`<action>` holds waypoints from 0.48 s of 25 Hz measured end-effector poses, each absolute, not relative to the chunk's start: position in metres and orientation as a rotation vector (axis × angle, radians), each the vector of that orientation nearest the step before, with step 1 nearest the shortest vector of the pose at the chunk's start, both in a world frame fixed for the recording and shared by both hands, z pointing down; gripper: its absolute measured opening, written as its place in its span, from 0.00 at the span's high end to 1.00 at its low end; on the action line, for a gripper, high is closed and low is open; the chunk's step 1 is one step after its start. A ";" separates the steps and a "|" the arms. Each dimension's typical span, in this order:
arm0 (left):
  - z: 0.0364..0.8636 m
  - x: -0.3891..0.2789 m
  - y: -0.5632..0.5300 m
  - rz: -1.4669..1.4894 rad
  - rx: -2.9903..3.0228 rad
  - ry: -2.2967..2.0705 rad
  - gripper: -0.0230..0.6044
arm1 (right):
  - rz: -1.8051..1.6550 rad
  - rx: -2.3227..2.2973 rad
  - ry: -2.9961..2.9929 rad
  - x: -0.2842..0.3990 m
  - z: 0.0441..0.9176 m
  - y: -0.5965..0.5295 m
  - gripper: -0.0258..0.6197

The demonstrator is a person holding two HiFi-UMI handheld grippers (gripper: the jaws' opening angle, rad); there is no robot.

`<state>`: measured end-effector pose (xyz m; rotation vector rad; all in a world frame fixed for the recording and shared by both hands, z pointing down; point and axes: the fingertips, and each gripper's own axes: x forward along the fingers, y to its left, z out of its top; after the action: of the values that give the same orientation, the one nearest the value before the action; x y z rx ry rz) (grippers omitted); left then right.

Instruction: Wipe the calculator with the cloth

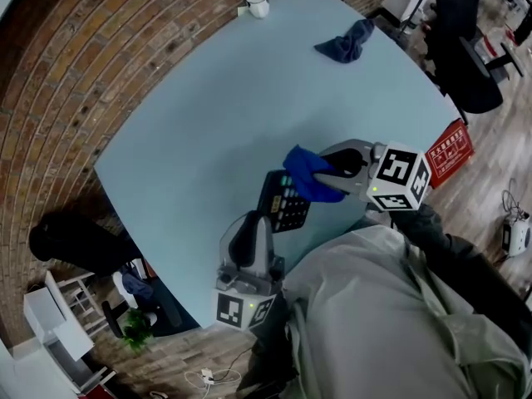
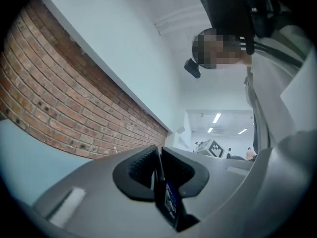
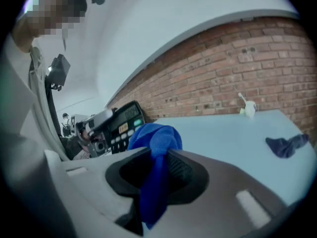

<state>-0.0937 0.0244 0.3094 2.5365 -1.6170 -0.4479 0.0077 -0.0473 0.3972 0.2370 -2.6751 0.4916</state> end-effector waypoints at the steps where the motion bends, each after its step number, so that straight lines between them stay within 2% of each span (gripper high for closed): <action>1: 0.310 -0.097 0.025 -0.454 2.531 -1.617 0.91 | 0.545 0.219 -2.645 0.012 0.408 -0.044 0.82; 4: 0.311 -0.094 0.025 -0.459 2.562 -1.553 0.90 | 0.637 0.199 -2.688 0.010 0.402 -0.044 0.82; 7: 0.307 -0.078 0.025 -0.458 2.627 -1.471 0.90 | 0.643 0.134 -2.898 -0.009 0.352 -0.047 0.82; 12: 0.303 -0.092 0.032 -0.684 2.552 -1.342 0.90 | 0.810 -0.102 -2.989 -0.005 0.335 -0.040 0.82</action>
<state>-0.0922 0.0317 0.3030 2.5522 -1.3422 -0.6841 -0.0047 -0.0395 0.3347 -0.1023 -2.9889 0.8095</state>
